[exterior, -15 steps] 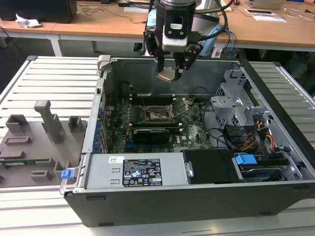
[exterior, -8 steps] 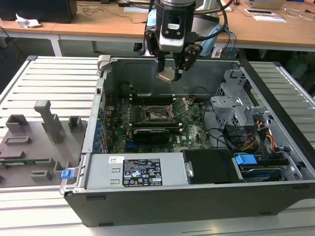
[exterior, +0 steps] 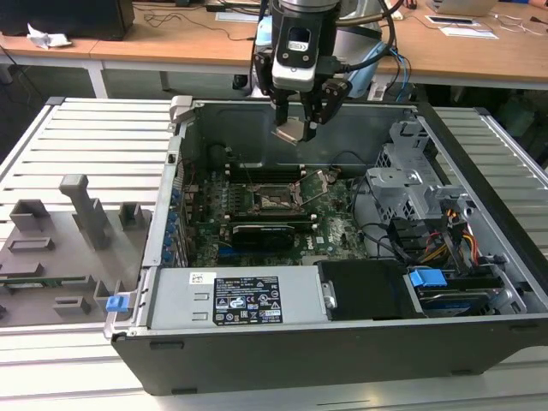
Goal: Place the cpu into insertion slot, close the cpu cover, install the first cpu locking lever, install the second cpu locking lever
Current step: 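Place the cpu into insertion slot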
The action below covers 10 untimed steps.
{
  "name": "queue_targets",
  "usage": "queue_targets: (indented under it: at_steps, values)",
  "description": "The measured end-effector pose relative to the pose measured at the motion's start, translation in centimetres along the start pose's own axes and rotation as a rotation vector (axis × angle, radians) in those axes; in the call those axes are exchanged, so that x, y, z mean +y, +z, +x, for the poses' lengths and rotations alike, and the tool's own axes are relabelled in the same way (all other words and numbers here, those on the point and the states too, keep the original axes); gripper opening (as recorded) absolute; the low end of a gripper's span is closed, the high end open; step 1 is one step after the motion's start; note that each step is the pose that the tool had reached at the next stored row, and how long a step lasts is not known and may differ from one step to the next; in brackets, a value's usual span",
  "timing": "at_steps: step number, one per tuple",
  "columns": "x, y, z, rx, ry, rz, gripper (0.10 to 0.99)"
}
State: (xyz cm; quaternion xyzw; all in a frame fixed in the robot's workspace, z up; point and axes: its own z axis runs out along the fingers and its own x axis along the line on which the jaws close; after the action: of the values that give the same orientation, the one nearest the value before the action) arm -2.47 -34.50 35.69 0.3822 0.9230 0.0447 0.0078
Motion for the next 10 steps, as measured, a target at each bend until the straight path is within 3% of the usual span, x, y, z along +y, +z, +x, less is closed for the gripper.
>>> queue_targets:
  at_steps: [10]
  values:
    - [-0.01, 0.04, 0.0, -0.0077, 0.086, -0.002, 0.533]
